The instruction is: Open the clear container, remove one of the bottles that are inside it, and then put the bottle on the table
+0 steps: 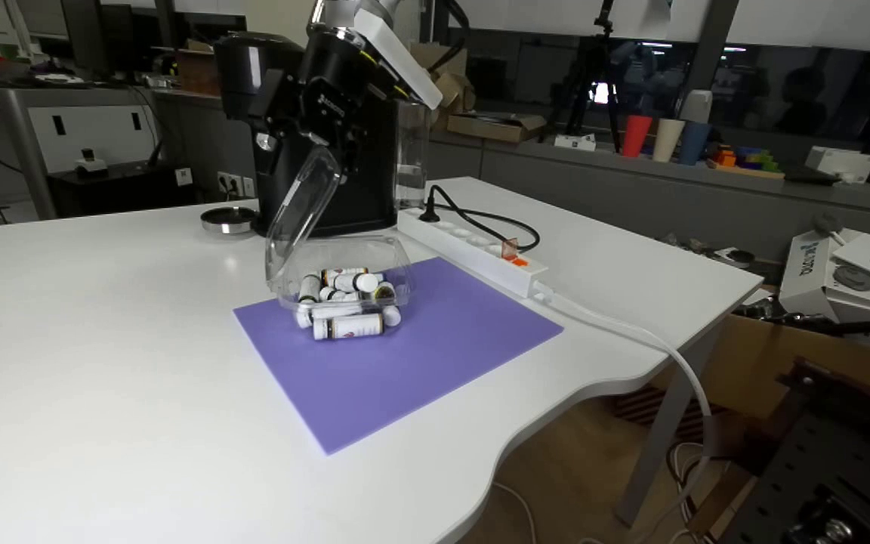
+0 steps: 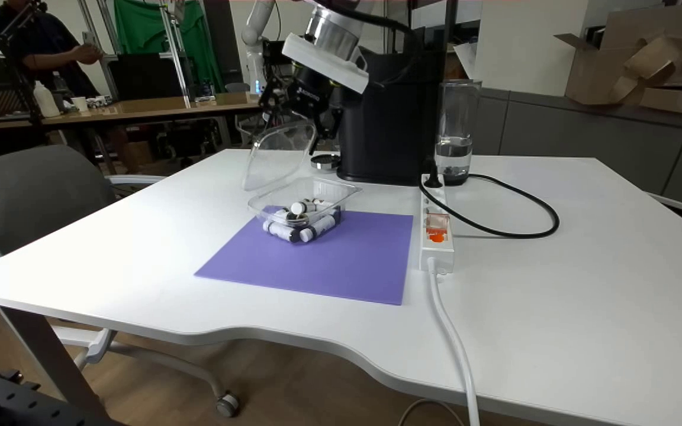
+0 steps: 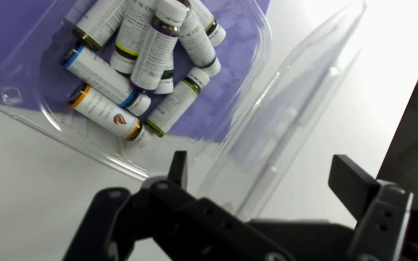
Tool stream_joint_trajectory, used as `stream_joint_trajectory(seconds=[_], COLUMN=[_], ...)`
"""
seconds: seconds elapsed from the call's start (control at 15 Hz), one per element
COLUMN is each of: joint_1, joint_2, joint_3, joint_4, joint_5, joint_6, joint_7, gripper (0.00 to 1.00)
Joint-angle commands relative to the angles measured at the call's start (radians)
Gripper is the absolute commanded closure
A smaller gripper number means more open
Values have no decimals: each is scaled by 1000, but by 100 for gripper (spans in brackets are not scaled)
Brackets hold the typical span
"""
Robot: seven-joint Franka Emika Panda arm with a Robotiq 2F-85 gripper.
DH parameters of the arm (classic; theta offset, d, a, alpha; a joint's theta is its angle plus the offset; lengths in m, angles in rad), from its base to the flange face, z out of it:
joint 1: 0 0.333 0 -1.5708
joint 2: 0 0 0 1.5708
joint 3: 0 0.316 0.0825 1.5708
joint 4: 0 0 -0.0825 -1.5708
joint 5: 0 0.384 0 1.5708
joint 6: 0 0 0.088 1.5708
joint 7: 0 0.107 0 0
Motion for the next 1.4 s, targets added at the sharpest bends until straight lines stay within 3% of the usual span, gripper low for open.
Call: stream_joint_trajectory(seconds=[0.0,0.6,1.0,1.33], joint_1=[44,151,163,158], joint_2=[-74,-197,-254,-253], joint_3=[14,32,-34,-98], joint_4=[-44,-115,-207,-265], joint_5=[-29,-112,-177,-254], joint_6=[23,148,213,163], joint_7=[-31,-133,45,244], gripper=[0,0,0,0])
